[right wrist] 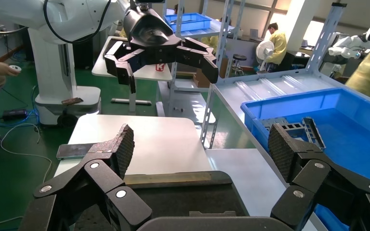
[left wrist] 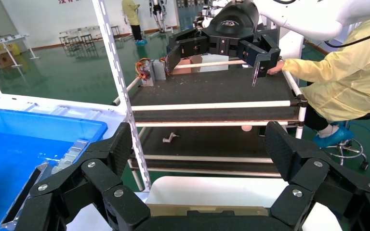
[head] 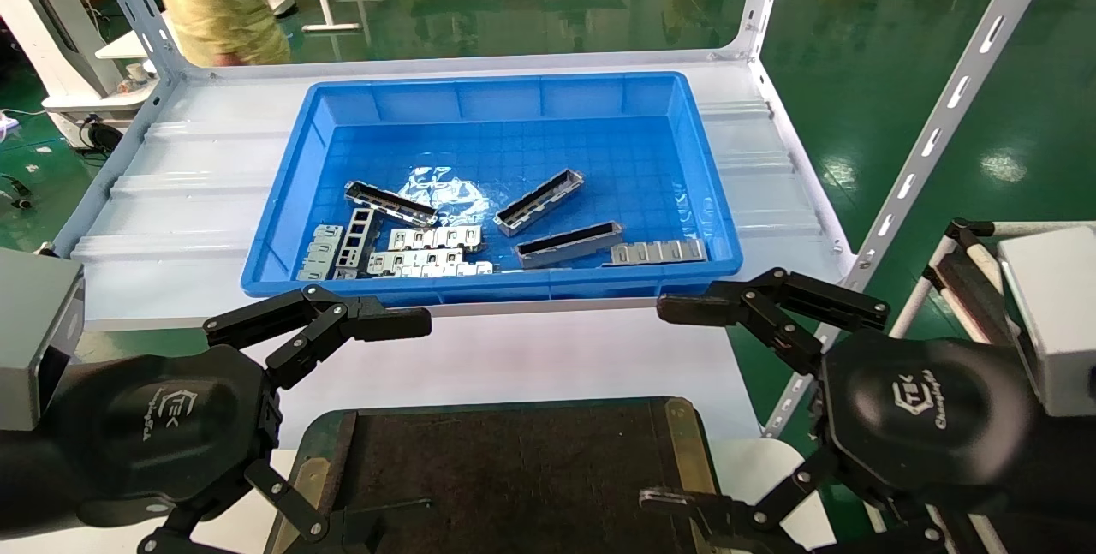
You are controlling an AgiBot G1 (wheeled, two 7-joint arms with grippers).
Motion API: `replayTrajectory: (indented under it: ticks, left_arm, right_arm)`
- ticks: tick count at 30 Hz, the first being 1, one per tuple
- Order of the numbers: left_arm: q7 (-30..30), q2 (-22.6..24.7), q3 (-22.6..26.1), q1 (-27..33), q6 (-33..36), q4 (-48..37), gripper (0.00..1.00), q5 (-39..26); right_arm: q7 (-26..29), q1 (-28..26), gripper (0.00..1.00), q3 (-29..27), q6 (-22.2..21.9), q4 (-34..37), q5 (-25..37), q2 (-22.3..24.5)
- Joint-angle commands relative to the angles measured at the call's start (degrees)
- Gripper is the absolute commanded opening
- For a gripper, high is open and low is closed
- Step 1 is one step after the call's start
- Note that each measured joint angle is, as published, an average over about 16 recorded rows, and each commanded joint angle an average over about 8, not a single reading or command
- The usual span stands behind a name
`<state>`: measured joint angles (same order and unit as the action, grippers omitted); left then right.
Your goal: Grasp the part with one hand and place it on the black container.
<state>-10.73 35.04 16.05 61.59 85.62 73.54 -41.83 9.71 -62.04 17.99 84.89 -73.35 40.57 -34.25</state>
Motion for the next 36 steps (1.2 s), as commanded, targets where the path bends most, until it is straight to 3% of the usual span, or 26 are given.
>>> replayTrajectory:
  ticks: [1, 36]
  left_arm:
    - [0.0, 0.0, 0.0, 0.0, 0.0, 0.0, 1.0, 0.0]
    - [0.0, 0.0, 0.0, 0.0, 0.01, 0.0, 1.0, 0.0]
  right_arm:
    - [0.0, 0.0, 1.0, 0.0, 0.0, 0.0, 0.0, 0.0]
    - [0.0, 0.0, 1.0, 0.0, 0.0, 0.0, 0.0, 0.0]
